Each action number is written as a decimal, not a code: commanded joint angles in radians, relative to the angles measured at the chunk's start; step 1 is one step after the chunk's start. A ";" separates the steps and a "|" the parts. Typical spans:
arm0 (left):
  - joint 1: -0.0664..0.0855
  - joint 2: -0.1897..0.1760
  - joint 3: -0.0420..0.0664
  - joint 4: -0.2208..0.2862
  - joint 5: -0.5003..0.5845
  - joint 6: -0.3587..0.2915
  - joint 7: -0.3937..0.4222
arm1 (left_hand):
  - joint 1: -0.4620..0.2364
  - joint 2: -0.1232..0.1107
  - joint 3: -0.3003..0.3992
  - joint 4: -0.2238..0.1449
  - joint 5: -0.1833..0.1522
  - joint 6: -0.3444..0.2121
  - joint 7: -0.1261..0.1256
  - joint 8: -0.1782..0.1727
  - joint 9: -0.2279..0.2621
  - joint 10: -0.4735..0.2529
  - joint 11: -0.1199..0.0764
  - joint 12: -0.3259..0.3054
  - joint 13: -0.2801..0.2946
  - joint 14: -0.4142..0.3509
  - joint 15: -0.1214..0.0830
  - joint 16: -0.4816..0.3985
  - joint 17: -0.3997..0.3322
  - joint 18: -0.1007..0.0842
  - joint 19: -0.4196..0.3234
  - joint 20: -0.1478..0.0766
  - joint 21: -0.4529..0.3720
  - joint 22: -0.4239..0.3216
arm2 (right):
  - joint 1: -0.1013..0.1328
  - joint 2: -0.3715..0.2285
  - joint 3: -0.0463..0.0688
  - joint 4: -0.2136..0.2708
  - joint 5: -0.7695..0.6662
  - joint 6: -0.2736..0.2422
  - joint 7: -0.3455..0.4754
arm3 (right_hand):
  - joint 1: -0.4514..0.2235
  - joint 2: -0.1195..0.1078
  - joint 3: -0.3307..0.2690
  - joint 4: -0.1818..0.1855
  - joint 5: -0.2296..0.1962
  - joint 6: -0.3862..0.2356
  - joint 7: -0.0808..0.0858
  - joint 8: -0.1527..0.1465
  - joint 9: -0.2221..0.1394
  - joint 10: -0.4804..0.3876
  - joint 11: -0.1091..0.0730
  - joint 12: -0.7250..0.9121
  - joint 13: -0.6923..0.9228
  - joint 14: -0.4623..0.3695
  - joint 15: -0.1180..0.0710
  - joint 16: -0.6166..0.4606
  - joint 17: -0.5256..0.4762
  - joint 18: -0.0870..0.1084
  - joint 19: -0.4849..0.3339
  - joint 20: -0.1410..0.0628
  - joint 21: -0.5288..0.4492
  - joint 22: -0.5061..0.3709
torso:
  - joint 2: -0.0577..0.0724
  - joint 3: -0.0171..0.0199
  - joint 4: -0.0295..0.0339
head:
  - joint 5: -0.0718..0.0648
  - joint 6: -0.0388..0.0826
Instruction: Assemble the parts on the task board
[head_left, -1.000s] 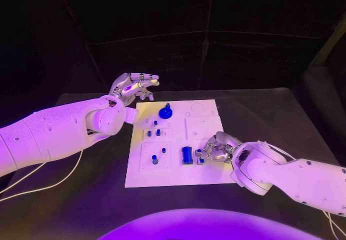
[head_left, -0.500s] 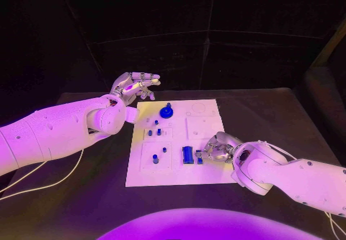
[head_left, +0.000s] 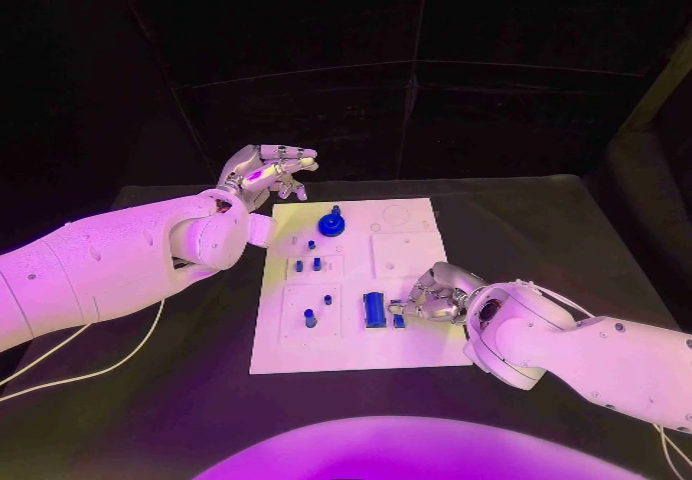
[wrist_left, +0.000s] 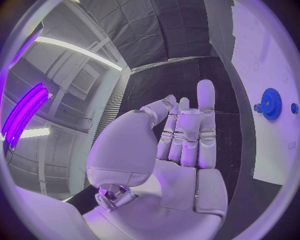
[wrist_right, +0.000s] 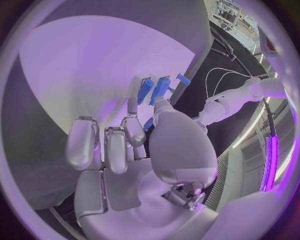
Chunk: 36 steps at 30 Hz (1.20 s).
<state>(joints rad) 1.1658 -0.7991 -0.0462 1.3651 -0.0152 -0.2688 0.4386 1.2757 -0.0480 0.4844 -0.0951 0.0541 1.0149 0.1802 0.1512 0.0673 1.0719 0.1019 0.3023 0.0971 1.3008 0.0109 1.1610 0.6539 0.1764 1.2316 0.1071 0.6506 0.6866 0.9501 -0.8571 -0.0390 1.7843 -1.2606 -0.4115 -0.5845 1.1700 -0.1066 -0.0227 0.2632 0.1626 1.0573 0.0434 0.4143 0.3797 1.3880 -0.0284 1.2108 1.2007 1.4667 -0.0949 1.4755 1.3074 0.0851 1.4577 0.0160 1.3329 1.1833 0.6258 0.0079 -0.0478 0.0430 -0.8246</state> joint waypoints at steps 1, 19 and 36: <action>0.001 -0.001 0.000 0.002 0.000 0.012 0.003 | -0.006 0.000 -0.003 0.004 0.006 -0.008 -0.002 0.004 0.001 -0.006 0.000 0.003 -0.001 -0.002 0.004 0.005 -0.001 0.006 -0.001 0.006 -0.004 -0.001 | 0.002 -0.012 0.000 0.014 -0.014 0.028 0.030 | 0.029 0.000 -0.010 -0.008 -0.004 -0.006 0.003 -0.002 0.001 -0.007 0.001 -0.005 0.000 0.071 0.001 -0.007 0.098 -0.007 -0.004 -0.002 -0.006 -0.001 | 0.000 0.0003 0.0006 | 0.000 0.000; 0.001 0.000 0.000 0.002 0.000 0.012 -0.001 | -0.006 0.001 -0.004 0.004 0.006 -0.009 -0.002 0.004 0.001 -0.007 0.000 0.004 -0.001 -0.002 0.004 0.005 -0.001 0.006 -0.001 0.006 -0.004 -0.001 | 0.001 -0.054 0.000 0.034 -0.014 0.107 0.059 | 0.073 0.018 -0.043 -0.032 -0.026 -0.005 0.004 -0.001 0.005 -0.006 0.001 -0.002 0.003 0.072 0.002 -0.006 0.101 -0.007 -0.003 -0.001 -0.005 0.003 | -0.001 0.0001 0.0021 | -0.006 0.005; 0.001 0.003 0.000 0.000 0.000 0.012 -0.001 | -0.006 0.001 -0.004 0.004 0.006 -0.009 -0.002 0.004 0.001 -0.007 0.000 0.004 -0.001 -0.002 0.004 0.005 -0.001 0.006 -0.001 0.006 -0.004 -0.001 | 0.002 -0.011 0.000 -0.012 -0.056 0.108 0.035 | 0.105 0.059 -0.056 -0.052 -0.017 -0.002 0.003 0.000 0.006 -0.003 0.001 0.003 0.008 0.073 0.002 -0.005 0.103 -0.008 -0.002 -0.001 -0.004 0.007 | 0.000 0.0002 0.0009 | 0.000 0.000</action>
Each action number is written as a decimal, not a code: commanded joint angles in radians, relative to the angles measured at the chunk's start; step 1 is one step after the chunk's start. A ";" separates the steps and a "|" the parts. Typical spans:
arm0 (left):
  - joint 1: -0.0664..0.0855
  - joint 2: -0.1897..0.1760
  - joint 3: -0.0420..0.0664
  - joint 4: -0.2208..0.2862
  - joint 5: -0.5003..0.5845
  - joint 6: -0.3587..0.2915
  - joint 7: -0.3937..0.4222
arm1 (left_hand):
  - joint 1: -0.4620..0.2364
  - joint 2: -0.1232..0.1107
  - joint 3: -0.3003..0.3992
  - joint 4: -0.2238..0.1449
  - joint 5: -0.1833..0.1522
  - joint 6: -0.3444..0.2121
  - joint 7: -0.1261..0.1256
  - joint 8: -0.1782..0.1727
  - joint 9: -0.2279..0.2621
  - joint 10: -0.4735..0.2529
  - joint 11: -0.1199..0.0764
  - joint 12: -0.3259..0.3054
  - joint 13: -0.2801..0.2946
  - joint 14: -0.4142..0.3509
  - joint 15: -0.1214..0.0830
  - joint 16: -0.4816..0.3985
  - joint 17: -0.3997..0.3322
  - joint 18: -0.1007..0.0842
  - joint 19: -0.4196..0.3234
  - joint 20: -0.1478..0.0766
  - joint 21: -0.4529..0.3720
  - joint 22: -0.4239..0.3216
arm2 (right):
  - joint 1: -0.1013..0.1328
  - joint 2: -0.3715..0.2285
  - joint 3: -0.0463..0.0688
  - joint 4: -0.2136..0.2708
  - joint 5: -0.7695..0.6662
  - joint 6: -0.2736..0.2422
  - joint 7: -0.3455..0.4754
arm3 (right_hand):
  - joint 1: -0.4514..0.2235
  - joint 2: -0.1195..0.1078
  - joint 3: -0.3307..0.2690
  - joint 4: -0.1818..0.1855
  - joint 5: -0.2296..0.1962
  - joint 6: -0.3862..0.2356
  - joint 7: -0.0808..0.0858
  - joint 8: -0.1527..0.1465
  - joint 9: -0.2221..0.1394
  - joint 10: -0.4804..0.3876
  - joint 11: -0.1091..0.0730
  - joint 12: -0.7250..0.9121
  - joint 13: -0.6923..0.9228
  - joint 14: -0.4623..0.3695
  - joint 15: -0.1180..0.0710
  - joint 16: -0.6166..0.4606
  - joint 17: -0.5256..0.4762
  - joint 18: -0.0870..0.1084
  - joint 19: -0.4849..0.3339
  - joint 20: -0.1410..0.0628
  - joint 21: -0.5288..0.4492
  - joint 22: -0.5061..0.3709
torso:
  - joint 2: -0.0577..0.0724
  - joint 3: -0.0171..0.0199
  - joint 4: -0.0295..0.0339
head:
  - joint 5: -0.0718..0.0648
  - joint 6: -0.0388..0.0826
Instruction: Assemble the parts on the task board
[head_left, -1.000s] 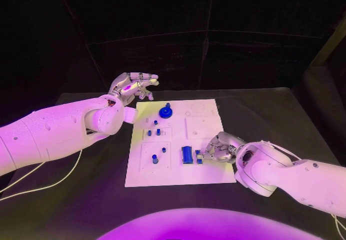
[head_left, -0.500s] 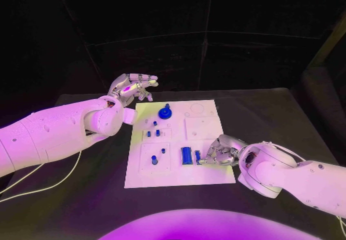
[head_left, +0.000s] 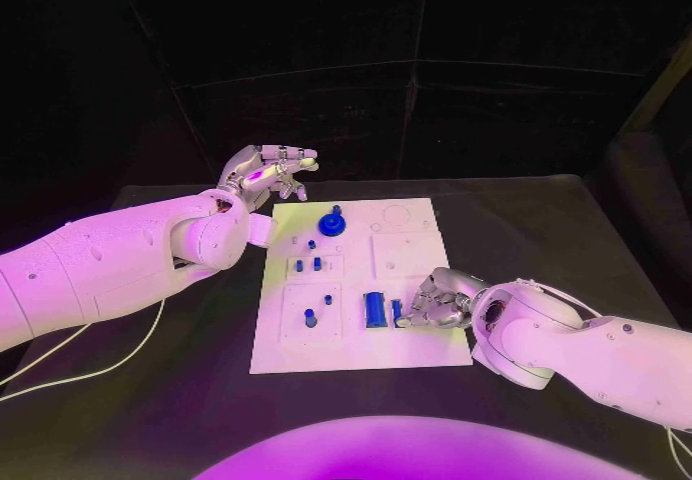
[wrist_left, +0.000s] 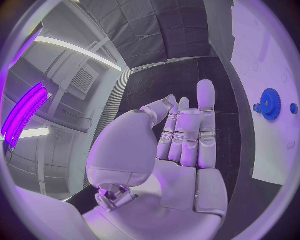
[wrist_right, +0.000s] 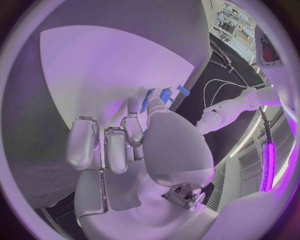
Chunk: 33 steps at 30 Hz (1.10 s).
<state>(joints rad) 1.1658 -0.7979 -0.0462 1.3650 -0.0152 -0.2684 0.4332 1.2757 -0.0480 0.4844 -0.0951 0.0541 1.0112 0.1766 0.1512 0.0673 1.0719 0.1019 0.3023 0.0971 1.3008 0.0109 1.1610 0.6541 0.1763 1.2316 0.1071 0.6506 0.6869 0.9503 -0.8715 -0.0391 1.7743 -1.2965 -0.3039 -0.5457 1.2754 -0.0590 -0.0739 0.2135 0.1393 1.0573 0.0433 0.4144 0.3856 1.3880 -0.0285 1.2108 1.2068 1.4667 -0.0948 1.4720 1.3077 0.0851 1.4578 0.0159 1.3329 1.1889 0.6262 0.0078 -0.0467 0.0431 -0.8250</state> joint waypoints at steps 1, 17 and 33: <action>0.001 0.002 0.000 0.001 0.000 0.012 0.004 | -0.006 0.001 -0.004 0.004 0.006 -0.005 0.001 0.004 0.001 -0.007 0.000 0.004 -0.001 -0.002 0.004 0.005 -0.001 0.006 -0.001 0.006 -0.004 -0.002 | 0.001 0.005 0.000 -0.002 -0.020 -0.001 -0.003 | 0.000 0.012 -0.005 -0.002 0.007 -0.002 0.003 0.000 0.000 -0.002 0.001 0.003 0.002 0.073 0.001 -0.002 0.103 -0.008 -0.002 -0.001 -0.004 0.001 | -0.001 0.0004 -0.0003 | 0.000 0.000; 0.001 0.004 0.000 -0.007 0.004 0.009 0.012 | -0.007 0.000 -0.006 0.005 0.006 -0.007 0.002 0.005 0.000 -0.009 0.001 0.005 -0.001 -0.006 0.004 0.001 -0.012 0.006 -0.002 0.006 -0.005 -0.002 | 0.021 -0.066 0.002 0.023 0.209 -0.116 0.370 | 0.030 0.014 -0.061 -0.019 0.048 -0.110 0.044 -0.064 -0.027 -0.115 0.036 -0.160 -0.149 0.040 0.029 -0.092 -0.020 0.021 -0.064 0.017 -0.120 -0.157 | -0.012 -0.0004 -0.0037 | -0.008 0.025; -0.013 0.050 -0.001 -0.097 0.100 0.023 0.081 | -0.055 -0.020 -0.258 0.095 -0.003 -0.049 0.014 -0.003 -0.001 -0.075 0.048 -0.025 -0.033 -0.402 0.107 -0.606 -0.415 -0.009 -0.417 0.111 -0.442 -0.287 | 0.160 0.077 0.003 -0.418 0.940 -0.045 0.895 | 0.259 0.088 -0.038 -0.105 0.032 -0.146 0.137 -0.226 -0.157 -0.342 0.145 -0.962 -0.922 -0.312 0.144 -1.125 -0.873 0.094 -0.390 0.132 -0.939 -0.905 | -0.102 -0.0202 -0.0138 | 0.005 0.111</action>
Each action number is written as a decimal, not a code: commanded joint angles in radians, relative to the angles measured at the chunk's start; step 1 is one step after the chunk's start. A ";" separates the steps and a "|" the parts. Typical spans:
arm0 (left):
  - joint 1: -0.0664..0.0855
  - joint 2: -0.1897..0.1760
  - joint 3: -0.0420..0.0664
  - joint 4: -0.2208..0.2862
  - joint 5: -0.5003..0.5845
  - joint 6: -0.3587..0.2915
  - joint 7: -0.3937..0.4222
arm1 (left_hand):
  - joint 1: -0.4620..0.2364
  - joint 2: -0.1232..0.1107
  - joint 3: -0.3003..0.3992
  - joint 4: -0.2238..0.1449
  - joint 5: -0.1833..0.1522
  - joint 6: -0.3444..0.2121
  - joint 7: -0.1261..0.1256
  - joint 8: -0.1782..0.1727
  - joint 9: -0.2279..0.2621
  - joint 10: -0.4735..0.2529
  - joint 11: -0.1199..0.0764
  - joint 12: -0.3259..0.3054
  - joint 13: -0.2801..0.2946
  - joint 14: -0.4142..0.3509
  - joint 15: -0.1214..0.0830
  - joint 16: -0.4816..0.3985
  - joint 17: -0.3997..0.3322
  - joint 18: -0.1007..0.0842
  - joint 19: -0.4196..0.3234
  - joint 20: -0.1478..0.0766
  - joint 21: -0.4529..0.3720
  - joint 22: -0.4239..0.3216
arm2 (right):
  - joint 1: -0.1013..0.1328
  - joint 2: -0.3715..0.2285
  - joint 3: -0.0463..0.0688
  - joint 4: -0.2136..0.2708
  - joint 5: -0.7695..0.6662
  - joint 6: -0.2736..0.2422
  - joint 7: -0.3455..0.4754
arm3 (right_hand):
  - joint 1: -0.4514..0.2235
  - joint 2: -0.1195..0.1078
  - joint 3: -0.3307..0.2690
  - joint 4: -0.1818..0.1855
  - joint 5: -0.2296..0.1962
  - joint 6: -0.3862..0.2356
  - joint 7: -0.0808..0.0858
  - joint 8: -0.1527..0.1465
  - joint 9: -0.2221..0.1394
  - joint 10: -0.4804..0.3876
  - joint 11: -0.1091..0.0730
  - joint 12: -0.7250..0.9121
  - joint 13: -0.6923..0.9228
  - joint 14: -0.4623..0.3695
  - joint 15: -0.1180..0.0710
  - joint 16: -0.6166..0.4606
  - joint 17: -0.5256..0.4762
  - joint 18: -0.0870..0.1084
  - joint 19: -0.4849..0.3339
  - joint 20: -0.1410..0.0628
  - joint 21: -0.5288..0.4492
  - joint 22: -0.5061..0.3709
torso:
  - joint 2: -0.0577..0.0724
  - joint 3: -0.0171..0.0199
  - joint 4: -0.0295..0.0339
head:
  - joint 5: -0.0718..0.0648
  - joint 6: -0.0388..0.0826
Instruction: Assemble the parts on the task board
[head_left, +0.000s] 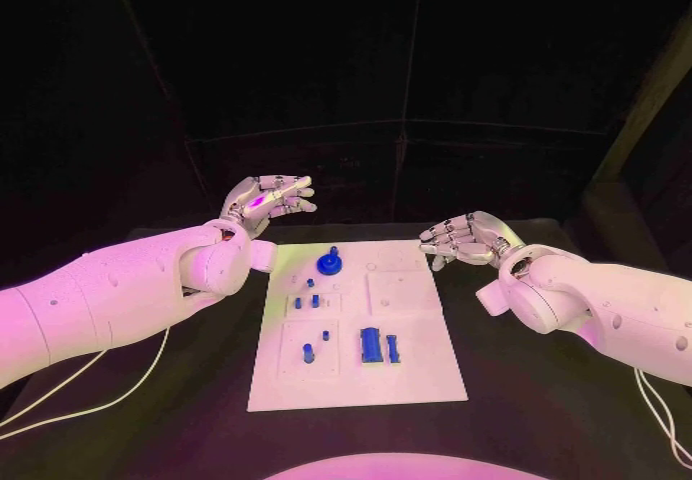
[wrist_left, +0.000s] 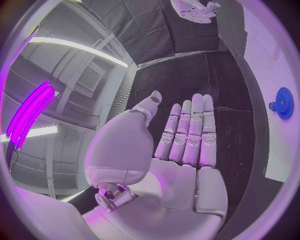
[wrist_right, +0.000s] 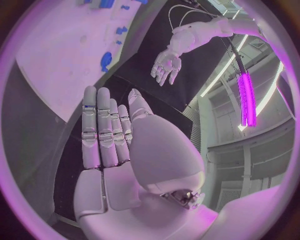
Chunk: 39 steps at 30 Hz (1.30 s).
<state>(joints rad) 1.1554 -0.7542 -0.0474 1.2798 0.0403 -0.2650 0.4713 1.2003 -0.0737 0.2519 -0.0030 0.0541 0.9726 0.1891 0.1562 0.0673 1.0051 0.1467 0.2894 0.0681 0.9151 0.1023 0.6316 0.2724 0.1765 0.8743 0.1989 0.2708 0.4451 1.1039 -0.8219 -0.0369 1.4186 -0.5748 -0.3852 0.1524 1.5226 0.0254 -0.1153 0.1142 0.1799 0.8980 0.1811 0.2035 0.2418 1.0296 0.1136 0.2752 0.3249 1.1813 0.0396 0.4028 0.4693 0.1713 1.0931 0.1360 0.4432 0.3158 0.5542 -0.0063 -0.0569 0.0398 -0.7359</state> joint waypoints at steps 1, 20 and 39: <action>-0.009 0.012 0.001 -0.020 0.048 0.018 0.045 | 0.029 0.013 -0.039 0.005 -0.005 -0.013 0.003 -0.013 -0.001 -0.011 0.007 -0.019 -0.004 -0.024 0.023 -0.118 -0.051 -0.007 -0.087 0.030 -0.091 -0.067 | 0.009 0.053 0.001 -0.109 0.238 0.048 0.223 | 0.016 0.006 0.004 -0.008 -0.016 0.026 0.001 -0.046 -0.038 0.038 0.015 -0.065 -0.103 -0.048 0.026 -0.133 -0.093 0.016 -0.047 0.021 -0.119 -0.079 | -0.037 -0.0057 -0.0069 | 0.021 0.032; -0.045 0.097 0.005 -0.104 0.045 -0.050 0.028 | -0.473 0.074 -0.252 0.003 -0.054 -0.437 -0.095 -0.156 -0.067 -0.463 -0.039 -0.196 -0.068 -0.417 -0.008 -0.482 -0.272 -0.069 -0.469 -0.038 -0.271 -0.290 | 0.006 0.188 0.005 -0.291 0.282 0.022 0.251 | -0.686 -0.025 0.115 -0.114 -0.087 -0.342 -0.068 -0.203 -0.242 -0.408 -0.029 -0.275 -0.325 -0.552 -0.040 -0.403 -0.380 -0.059 -0.493 -0.010 -0.361 -0.316 | -0.038 0.0030 0.0184 | -0.009 0.104; -0.102 -0.018 0.045 0.266 -0.035 -0.477 0.047 | -0.864 0.074 -0.252 0.003 -0.054 -0.725 -0.189 -0.156 -0.067 -0.755 -0.147 -0.289 -0.068 -0.685 -0.102 -0.632 -0.272 -0.176 -0.687 -0.125 -0.271 -0.373 | -0.051 0.050 0.035 0.128 0.559 -0.363 0.361 | -1.131 -0.025 0.115 -0.114 -0.180 -0.639 -0.181 -0.203 -0.242 -0.739 -0.114 -0.275 -0.325 -0.888 -0.040 -0.403 -0.469 -0.171 -0.812 -0.136 -0.443 -0.316 | -0.010 0.0063 0.0569 | -0.040 0.136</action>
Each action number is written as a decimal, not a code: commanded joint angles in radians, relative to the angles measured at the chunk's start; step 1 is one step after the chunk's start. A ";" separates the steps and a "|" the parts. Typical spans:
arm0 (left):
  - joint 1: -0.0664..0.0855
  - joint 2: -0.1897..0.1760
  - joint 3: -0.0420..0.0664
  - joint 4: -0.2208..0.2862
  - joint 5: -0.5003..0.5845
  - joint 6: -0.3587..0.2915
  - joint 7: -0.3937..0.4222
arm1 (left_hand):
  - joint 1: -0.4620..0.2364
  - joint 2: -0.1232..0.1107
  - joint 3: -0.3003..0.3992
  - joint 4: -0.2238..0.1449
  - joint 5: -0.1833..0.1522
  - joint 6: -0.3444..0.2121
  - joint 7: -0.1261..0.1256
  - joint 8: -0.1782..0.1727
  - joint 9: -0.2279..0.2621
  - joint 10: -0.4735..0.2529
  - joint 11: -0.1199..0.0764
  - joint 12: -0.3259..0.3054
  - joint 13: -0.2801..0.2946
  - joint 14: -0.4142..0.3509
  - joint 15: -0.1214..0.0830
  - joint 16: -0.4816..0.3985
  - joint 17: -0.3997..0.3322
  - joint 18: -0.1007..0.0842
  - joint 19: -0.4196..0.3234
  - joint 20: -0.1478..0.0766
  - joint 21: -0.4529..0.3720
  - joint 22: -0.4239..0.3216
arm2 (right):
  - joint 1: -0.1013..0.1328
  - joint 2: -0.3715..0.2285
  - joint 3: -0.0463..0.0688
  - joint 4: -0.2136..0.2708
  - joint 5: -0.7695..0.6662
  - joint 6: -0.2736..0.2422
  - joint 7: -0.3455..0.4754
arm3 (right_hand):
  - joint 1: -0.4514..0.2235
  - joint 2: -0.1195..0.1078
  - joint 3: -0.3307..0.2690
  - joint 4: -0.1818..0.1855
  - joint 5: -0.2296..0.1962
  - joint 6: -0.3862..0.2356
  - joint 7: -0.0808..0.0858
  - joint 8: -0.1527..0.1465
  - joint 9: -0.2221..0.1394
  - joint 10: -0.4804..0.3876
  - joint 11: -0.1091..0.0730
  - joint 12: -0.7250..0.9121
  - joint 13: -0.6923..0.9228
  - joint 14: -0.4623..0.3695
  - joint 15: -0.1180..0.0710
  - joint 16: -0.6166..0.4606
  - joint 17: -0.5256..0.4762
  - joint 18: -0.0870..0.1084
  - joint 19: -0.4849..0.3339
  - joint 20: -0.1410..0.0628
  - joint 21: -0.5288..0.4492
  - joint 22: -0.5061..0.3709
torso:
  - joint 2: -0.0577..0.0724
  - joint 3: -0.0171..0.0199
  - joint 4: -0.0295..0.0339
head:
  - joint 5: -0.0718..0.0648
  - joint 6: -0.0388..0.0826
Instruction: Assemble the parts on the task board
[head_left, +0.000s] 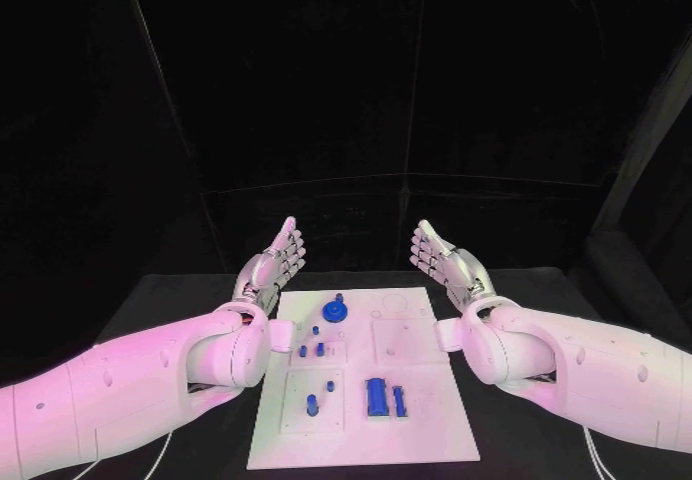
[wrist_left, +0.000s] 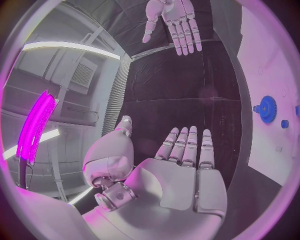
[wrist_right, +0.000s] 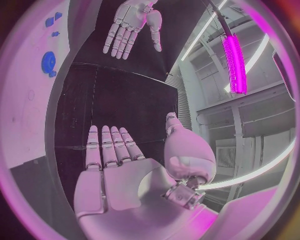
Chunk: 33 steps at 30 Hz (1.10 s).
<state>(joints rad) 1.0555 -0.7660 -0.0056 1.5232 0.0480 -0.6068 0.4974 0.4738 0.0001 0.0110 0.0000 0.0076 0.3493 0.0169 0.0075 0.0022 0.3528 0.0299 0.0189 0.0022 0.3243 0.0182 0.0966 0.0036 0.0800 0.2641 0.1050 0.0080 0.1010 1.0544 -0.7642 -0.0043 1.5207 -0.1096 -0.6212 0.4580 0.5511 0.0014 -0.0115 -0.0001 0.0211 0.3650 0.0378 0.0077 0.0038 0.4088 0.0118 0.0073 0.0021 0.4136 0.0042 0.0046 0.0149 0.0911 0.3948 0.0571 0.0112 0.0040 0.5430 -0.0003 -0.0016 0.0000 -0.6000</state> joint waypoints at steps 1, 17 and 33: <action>-0.003 -0.009 0.004 0.031 -0.045 -0.145 0.022 | -0.151 0.000 -0.011 0.000 -0.008 -0.112 -0.017 -0.007 -0.002 -0.113 -0.030 -0.019 -0.002 -0.103 -0.018 -0.097 -0.004 -0.080 -0.084 -0.034 -0.008 -0.101 | -0.002 -0.011 0.003 0.034 0.100 -0.135 0.058 | -0.175 -0.001 0.011 0.000 -0.021 -0.115 -0.038 -0.008 -0.004 -0.130 -0.012 -0.007 -0.002 -0.131 -0.004 -0.005 -0.015 -0.091 -0.125 -0.057 -0.011 -0.004 | 0.001 0.0003 0.0016 | 0.000 0.000; -0.005 -0.014 0.006 0.047 -0.048 -0.163 0.023 | -0.308 0.000 -0.011 0.000 -0.008 -0.227 -0.017 -0.007 -0.002 -0.230 -0.030 -0.019 -0.002 -0.211 -0.018 -0.097 -0.004 -0.080 -0.171 -0.105 -0.008 -0.101 | -0.004 -0.016 0.004 0.049 0.110 -0.149 0.062 | -0.357 -0.001 0.011 0.000 -0.021 -0.237 -0.038 -0.008 -0.004 -0.265 -0.012 -0.007 -0.002 -0.268 -0.004 -0.005 -0.015 -0.091 -0.256 -0.057 -0.011 -0.004 | 0.001 0.0003 0.0016 | 0.000 0.000; -0.005 -0.014 0.006 0.047 -0.048 -0.163 0.023 | -0.384 0.000 -0.011 0.000 -0.008 -0.349 -0.017 -0.007 -0.002 -0.353 -0.030 -0.019 -0.002 -0.324 -0.018 -0.097 -0.004 -0.080 -0.264 -0.105 -0.008 -0.101 | -0.004 -0.016 0.004 0.049 0.110 -0.149 0.062 | -0.551 -0.001 0.011 0.000 -0.021 -0.365 -0.038 -0.008 -0.004 -0.409 -0.012 -0.007 -0.002 -0.414 -0.004 -0.005 -0.015 -0.091 -0.395 -0.057 -0.011 -0.004 | 0.001 0.0003 0.0016 | 0.000 0.000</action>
<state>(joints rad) 1.0485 -0.7796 -0.0012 1.5684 0.0161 -0.7663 0.5009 0.1230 -0.0026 0.0057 -0.0001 0.0037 0.0741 0.0009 0.0041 0.0014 0.0750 0.0003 0.0037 0.0013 0.0572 -0.0001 0.0069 0.0011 0.0063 0.0297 0.0008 0.0039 0.0016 1.0482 -0.7796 -0.0011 1.5686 0.0001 -0.7636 0.5049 0.0446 0.0000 -0.0063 0.0000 0.0058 0.0085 0.0001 0.0040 0.0012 0.0146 0.0000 0.0036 0.0016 0.0134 -0.0004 0.0049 0.0011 0.0068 0.0121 -0.0001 0.0067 0.0015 0.5443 0.0001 0.0000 -0.0001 -0.5999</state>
